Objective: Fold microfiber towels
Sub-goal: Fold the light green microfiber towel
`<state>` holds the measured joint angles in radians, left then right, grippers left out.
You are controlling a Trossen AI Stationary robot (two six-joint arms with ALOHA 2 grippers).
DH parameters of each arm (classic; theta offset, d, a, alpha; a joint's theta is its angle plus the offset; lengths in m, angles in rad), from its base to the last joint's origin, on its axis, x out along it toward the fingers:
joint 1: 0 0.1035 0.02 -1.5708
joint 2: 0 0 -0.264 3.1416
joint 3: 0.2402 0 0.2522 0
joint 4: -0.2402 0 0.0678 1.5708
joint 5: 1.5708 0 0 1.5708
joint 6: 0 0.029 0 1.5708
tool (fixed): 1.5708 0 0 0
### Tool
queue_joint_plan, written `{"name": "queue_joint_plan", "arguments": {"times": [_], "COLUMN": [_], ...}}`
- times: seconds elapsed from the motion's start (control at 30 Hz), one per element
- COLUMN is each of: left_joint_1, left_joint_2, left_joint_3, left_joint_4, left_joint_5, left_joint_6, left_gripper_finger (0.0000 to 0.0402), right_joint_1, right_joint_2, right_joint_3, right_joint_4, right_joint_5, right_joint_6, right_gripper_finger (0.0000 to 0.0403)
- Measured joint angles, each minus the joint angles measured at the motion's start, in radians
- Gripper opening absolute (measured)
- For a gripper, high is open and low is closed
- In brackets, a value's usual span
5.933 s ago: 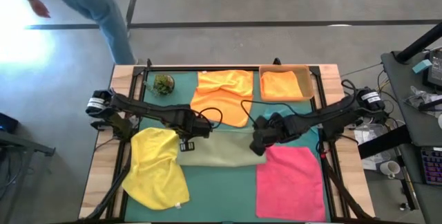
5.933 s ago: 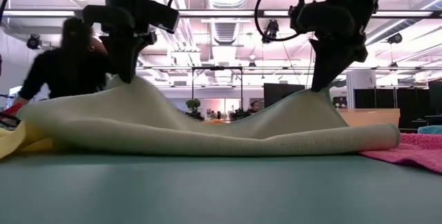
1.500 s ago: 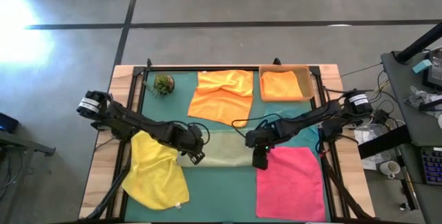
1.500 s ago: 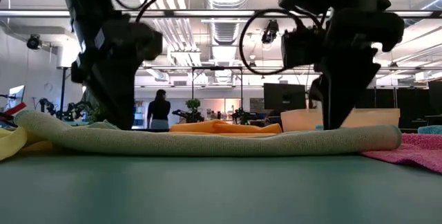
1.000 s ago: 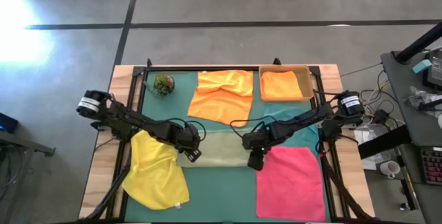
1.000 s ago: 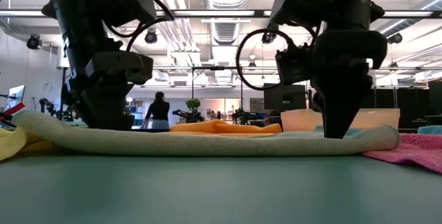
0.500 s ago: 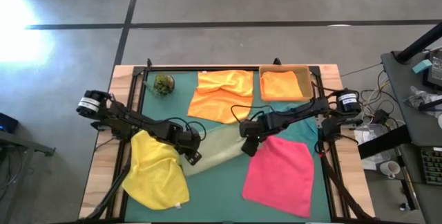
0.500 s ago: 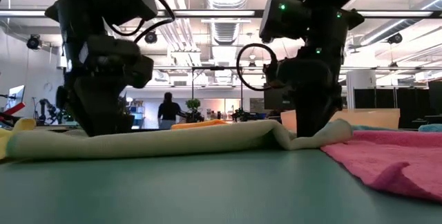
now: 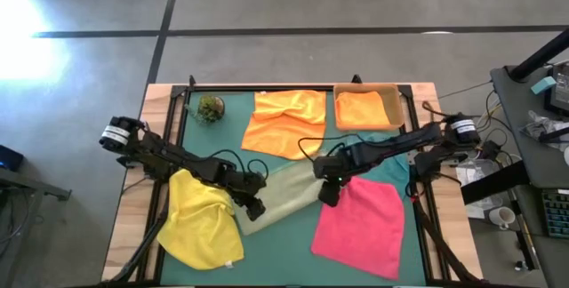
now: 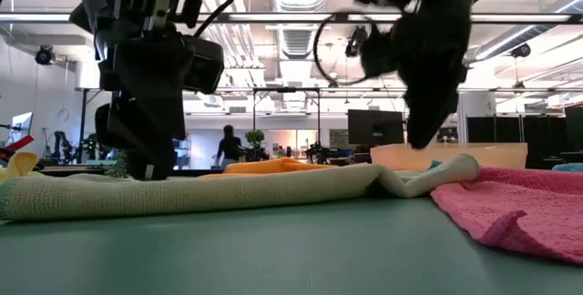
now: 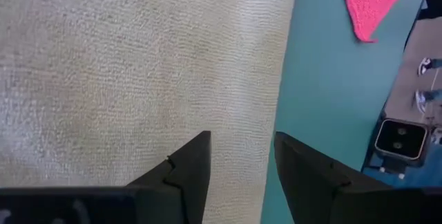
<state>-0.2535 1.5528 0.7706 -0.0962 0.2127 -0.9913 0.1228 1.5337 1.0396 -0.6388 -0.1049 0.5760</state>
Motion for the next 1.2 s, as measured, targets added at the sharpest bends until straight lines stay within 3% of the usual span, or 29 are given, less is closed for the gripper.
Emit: {"name": "queue_joint_plan", "arguments": {"times": [0.23, 0.47, 0.67, 0.83, 1.2], "left_joint_1": [0.002, 0.005, 0.005, 0.005, 0.005], "left_joint_2": [-0.001, -0.005, -0.014, -0.015, -0.016], "left_joint_3": [0.002, 0.004, 0.004, 0.004, 0.004], "left_joint_4": [-0.037, -0.075, -0.071, -0.072, -0.073], "left_joint_5": [-0.006, -0.034, -0.035, -0.035, -0.034], "left_joint_6": [0.037, 0.06, 0.059, 0.058, 0.055], "left_gripper_finger": [0.0143, 0.0143, 0.0144, 0.0144, 0.0144], "right_joint_1": [0.16, 0.302, 0.337, 0.34, 0.34], "right_joint_2": [-0.058, 0.027, 0.12, 0.156, 0.118], "right_joint_3": [-0.028, -0.04, -0.043, -0.038, -0.07], "right_joint_4": [0.061, 0.144, 0.163, 0.099, -0.247], "right_joint_5": [-0.002, -0.004, -0.004, -0.004, -0.004], "right_joint_6": [0.053, 0.039, 0.014, 0.028, 0.126], "right_gripper_finger": [0.0139, 0.0139, 0.0139, 0.0139, 0.0139]}}
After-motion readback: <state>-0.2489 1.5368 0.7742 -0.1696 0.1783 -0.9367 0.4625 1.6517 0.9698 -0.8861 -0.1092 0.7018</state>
